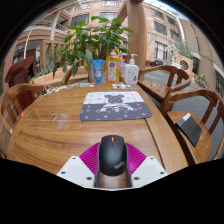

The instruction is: Arrange mouse

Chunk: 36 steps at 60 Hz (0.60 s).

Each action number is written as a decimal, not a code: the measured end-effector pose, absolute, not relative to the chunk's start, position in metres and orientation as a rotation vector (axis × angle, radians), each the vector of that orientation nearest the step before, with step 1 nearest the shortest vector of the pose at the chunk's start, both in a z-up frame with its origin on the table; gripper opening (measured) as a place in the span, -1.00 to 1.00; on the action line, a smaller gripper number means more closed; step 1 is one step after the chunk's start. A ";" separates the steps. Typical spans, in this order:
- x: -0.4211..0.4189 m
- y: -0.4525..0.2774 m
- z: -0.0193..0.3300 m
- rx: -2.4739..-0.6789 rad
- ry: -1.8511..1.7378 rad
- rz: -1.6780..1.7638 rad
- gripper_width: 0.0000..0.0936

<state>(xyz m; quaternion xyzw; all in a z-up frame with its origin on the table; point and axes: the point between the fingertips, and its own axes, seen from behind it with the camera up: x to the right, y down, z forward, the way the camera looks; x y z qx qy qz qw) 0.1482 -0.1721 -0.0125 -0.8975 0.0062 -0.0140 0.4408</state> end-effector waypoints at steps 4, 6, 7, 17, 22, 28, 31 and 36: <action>0.149 -0.173 -0.012 -2.233 0.033 -0.010 -0.27; 0.150 -0.174 -0.012 -2.237 0.027 -0.014 -0.27; 0.150 -0.175 -0.011 -2.240 0.026 -0.017 -0.27; 0.133 -0.189 0.052 -2.158 -0.030 0.065 -0.27; 0.119 -0.188 0.121 -2.049 -0.062 0.135 -0.27; 0.114 -0.175 0.202 -1.906 -0.099 0.153 -0.27; 0.115 -0.162 0.232 -1.850 -0.098 0.162 -0.27; 0.123 -0.128 0.261 -1.802 -0.083 0.149 -0.27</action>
